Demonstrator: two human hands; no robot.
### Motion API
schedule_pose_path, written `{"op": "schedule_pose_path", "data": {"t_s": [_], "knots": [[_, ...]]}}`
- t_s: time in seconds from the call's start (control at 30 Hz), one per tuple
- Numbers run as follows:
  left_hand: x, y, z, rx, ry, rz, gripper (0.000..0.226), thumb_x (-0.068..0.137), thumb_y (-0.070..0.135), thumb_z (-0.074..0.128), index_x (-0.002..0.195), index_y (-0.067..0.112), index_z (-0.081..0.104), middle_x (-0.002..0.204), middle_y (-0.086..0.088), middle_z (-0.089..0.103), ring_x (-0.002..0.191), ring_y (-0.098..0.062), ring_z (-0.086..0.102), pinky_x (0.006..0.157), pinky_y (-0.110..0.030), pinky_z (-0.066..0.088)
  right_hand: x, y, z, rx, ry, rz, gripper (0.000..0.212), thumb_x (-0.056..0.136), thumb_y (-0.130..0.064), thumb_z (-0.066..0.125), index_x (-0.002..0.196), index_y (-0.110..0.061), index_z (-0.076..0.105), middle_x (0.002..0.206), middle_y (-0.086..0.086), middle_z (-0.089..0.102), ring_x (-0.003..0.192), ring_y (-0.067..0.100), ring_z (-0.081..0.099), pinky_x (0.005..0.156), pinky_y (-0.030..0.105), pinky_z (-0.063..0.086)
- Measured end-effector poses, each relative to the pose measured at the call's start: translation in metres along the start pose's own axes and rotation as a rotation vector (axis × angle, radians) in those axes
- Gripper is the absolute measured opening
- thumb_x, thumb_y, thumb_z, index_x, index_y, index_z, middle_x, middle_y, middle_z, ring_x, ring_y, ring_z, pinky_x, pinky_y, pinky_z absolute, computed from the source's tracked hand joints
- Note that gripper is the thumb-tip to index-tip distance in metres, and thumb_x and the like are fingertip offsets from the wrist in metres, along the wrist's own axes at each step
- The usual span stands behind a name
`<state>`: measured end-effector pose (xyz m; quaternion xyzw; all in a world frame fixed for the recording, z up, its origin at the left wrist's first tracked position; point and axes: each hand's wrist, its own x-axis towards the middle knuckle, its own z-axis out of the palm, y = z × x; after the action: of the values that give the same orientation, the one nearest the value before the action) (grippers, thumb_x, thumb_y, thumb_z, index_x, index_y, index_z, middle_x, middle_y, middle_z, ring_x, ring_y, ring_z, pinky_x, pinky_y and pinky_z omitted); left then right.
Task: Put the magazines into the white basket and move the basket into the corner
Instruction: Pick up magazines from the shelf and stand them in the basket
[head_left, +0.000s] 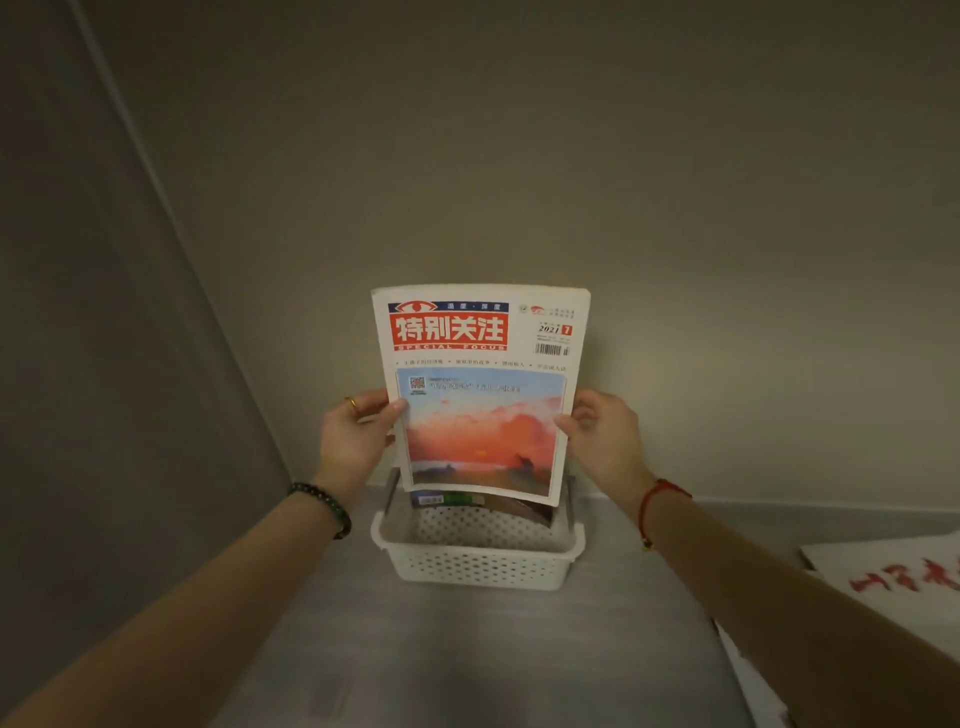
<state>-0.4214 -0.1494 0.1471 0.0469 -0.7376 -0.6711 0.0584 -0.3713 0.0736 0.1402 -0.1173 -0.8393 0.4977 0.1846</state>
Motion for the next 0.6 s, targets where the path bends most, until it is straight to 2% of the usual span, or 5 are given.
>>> {"op": "schedule_pose_path", "data": {"t_s": [0.1,0.2,0.37,0.43,0.6], "knots": [[0.022,-0.024,0.002,0.001,-0.014,-0.028,0.015,0.082,0.01,0.062,0.096,0.011,0.066,0.097,-0.004,0.065,0.087,-0.02,0.062,0.073,-0.032,0.052,0.014,0.014,0.021,-0.043,0.026,0.049,0.01,0.082,-0.002,0.056,0.085,0.004,0.063,0.088,0.019,0.069,0.083,0.033,0.062,0.071,0.035,0.05],[0.043,-0.049,0.008,0.008,-0.016,-0.069,0.009,0.081,0.011,0.063,0.089,0.014,0.065,0.093,-0.002,0.066,0.083,-0.018,0.063,0.063,-0.026,0.053,0.026,0.033,0.042,-0.078,0.02,0.098,0.012,0.084,-0.004,0.055,0.086,-0.001,0.066,0.082,0.013,0.068,0.069,0.02,0.058,0.058,0.018,0.043],[0.06,-0.088,0.014,0.04,-0.018,-0.153,0.009,0.081,0.01,0.063,0.09,0.011,0.059,0.105,-0.012,0.066,0.096,-0.031,0.064,0.084,-0.049,0.054,0.035,0.069,0.069,-0.127,0.008,0.191,0.014,0.084,-0.009,0.058,0.083,-0.003,0.07,0.08,0.01,0.069,0.068,0.017,0.061,0.057,0.018,0.046],[0.06,-0.1,0.014,0.044,0.013,-0.166,0.018,0.08,0.011,0.065,0.095,0.006,0.056,0.104,-0.012,0.065,0.096,-0.03,0.063,0.08,-0.044,0.055,0.034,0.08,0.077,-0.155,0.011,0.204,0.012,0.083,-0.013,0.061,0.082,-0.008,0.072,0.074,0.003,0.067,0.065,0.013,0.06,0.054,0.012,0.038],[0.06,-0.104,0.016,0.077,0.085,-0.126,0.022,0.077,0.014,0.069,0.089,0.004,0.053,0.092,-0.006,0.061,0.086,-0.021,0.057,0.06,-0.021,0.045,0.035,0.086,0.078,-0.105,0.101,0.262,0.009,0.076,-0.018,0.068,0.079,-0.011,0.073,0.07,-0.001,0.067,0.065,0.015,0.063,0.065,0.02,0.045]]}}
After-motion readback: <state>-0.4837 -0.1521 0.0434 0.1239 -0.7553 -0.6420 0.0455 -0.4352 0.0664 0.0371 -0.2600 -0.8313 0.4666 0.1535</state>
